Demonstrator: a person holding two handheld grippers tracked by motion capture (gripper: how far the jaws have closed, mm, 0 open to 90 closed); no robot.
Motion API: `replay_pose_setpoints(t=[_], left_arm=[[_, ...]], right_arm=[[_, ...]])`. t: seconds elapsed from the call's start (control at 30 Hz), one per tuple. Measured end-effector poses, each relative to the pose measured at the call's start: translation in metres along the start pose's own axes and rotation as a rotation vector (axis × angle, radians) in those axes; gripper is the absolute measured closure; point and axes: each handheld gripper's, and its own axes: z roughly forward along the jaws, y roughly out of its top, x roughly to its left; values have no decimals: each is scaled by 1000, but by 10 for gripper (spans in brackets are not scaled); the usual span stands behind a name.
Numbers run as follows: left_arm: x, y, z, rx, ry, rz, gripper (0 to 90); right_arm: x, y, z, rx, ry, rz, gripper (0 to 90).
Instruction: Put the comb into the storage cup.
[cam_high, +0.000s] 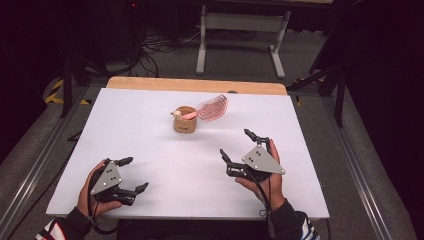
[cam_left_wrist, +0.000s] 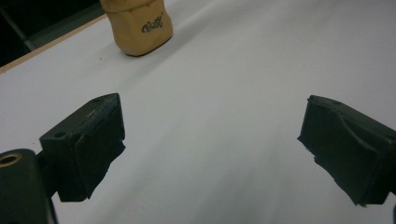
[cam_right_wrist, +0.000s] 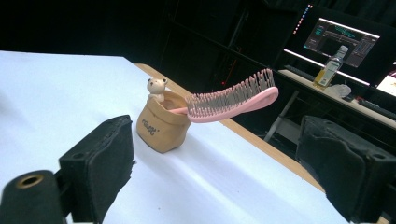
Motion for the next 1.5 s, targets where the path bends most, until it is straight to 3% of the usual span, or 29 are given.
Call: replay_pose_setpoints(t=[0.83, 1.5], left_arm=[[0, 0, 1, 1, -8, -3, 75], [-1, -1, 2, 7, -5, 2, 75]], right_arm=[[6, -17, -15, 29, 12, -36, 117], [-4, -47, -24, 85, 3, -39, 111]])
